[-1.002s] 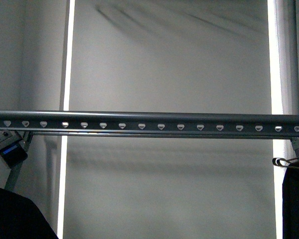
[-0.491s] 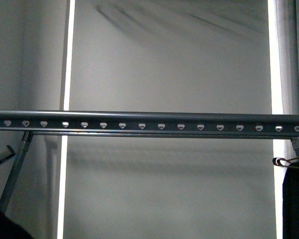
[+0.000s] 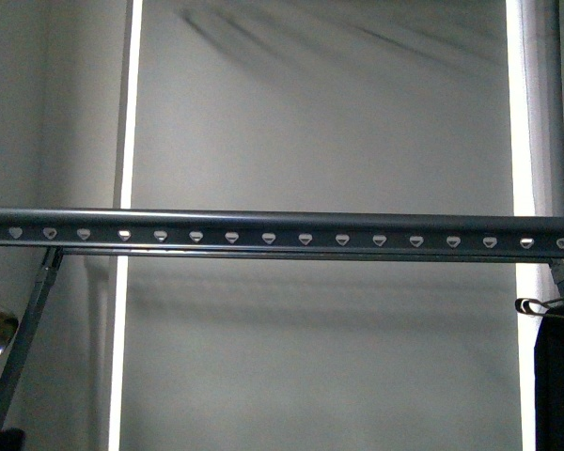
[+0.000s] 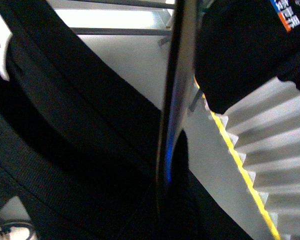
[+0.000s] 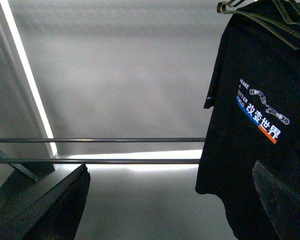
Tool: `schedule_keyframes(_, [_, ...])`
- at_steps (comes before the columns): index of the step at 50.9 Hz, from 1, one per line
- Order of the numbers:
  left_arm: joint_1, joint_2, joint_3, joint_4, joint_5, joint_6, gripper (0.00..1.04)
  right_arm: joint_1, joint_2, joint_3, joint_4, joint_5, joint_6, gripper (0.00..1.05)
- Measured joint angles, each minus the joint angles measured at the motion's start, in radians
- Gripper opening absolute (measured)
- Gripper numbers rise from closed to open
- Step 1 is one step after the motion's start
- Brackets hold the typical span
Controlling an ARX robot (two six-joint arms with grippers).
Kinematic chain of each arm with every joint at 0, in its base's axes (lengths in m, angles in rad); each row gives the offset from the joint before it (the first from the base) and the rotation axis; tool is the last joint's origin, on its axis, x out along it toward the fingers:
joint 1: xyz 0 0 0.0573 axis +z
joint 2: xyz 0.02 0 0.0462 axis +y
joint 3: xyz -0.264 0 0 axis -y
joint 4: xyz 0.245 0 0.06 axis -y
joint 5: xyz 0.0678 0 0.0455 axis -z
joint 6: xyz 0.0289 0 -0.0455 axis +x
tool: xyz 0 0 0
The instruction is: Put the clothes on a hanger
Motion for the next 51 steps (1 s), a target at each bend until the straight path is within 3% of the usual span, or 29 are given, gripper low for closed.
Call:
schedule_keyframes(4, [0.043,0.000,0.001,-0.025,0.064,0.183,0.04,0.000,0.000,0.000,0.000,0.000,0.000,0.97])
schedule_keyframes(11, [0.035,0.003,0.001,0.114,0.041,0.503,0.04,0.000,0.000,0.000,0.000,0.000,0.000,0.97])
schedule_keyframes(17, [-0.034,0.040,0.015,0.275,0.043,0.808,0.04,0.000,0.000,0.000,0.000,0.000,0.000,0.97])
schedule_keyframes(28, [-0.192,0.206,0.198,0.325,0.066,1.189,0.04,0.000,0.000,0.000,0.000,0.000,0.000,0.97])
schedule_keyframes(36, [-0.251,0.303,0.331,0.273,0.108,1.374,0.04,0.000,0.000,0.000,0.000,0.000,0.000,0.97])
schedule_keyframes(43, [-0.306,0.399,0.439,0.263,0.074,1.571,0.04,0.000,0.000,0.000,0.000,0.000,0.000,0.97])
schedule_keyframes(51, [-0.374,0.447,0.461,0.335,0.056,1.608,0.04,0.000,0.000,0.000,0.000,0.000,0.000,0.97])
